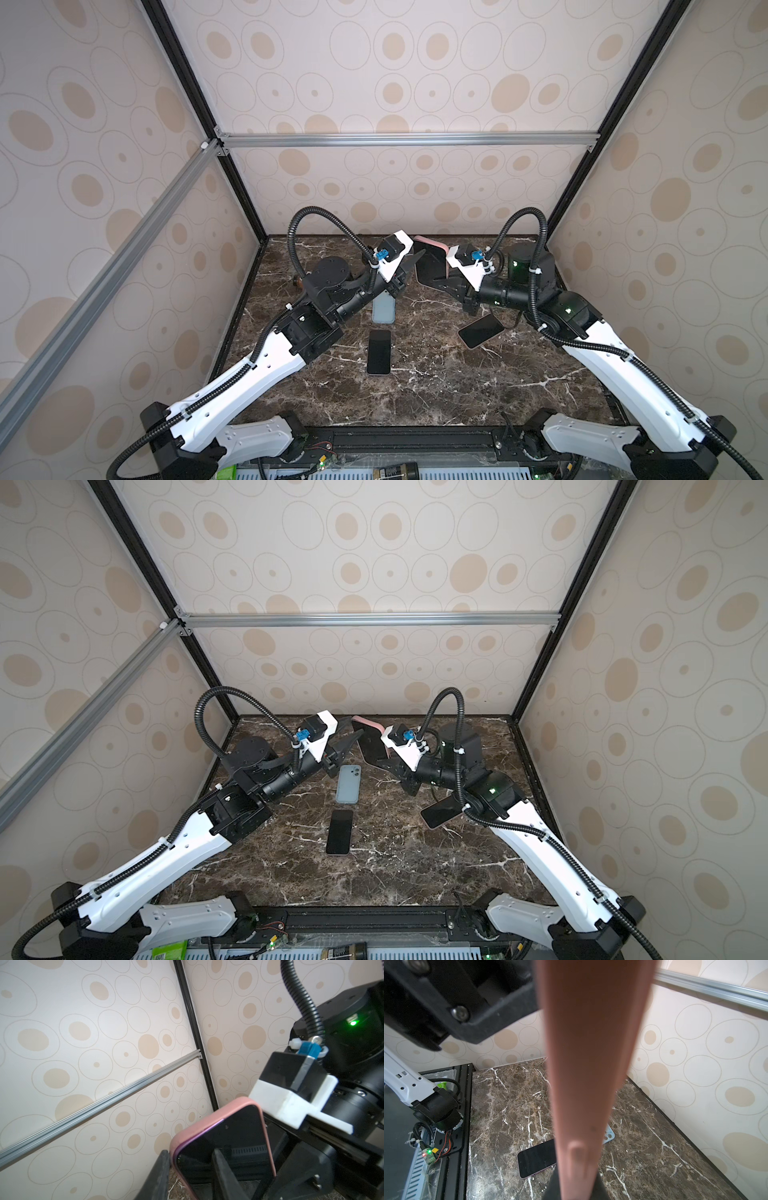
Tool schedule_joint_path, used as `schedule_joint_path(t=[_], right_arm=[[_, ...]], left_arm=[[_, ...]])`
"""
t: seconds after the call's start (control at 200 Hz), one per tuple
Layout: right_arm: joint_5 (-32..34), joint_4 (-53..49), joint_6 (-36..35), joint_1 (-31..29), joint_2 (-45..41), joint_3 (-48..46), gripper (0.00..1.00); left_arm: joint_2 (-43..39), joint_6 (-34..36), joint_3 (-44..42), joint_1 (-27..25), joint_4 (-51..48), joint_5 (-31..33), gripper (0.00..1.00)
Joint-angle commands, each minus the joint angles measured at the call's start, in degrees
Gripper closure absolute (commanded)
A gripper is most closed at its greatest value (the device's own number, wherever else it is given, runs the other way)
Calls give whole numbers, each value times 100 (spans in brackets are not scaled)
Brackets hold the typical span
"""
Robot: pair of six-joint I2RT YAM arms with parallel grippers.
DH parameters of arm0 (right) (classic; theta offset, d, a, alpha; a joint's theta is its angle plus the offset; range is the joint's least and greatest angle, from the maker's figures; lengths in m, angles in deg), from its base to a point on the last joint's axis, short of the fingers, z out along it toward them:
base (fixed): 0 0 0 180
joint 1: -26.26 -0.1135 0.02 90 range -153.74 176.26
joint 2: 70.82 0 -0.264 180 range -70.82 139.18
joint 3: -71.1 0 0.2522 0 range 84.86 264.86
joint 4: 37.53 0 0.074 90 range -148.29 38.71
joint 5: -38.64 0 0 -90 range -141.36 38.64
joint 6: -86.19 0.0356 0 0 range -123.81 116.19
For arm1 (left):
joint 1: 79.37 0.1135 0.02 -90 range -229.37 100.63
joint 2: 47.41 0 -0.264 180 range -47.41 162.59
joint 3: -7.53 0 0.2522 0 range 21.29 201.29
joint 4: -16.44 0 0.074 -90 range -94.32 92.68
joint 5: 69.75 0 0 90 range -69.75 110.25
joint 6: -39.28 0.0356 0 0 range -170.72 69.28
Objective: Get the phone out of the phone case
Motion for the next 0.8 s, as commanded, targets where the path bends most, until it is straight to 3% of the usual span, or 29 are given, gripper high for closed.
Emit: schedule_joint_path(t=[0.0, 0.25, 0.5, 0.7, 0.795], right_arm=[[-809, 432, -611, -177, -79, 62, 100], [-1068, 500, -750, -177, -44, -11, 100], [-1092, 567, -893, -176, -178, -181, 100], [-903, 645, -916, -182, -321, -335, 100], [-652, 846, -719, -185, -412, -456, 100]], left_arm=[[194, 74, 176, -114, -405, -873, 67], [253, 166, 277, -119, -656, -1288, 67], [264, 175, 249, -121, -666, -1291, 68], [165, 58, 109, -114, -399, -637, 67], [55, -13, 12, -120, -211, -91, 55]])
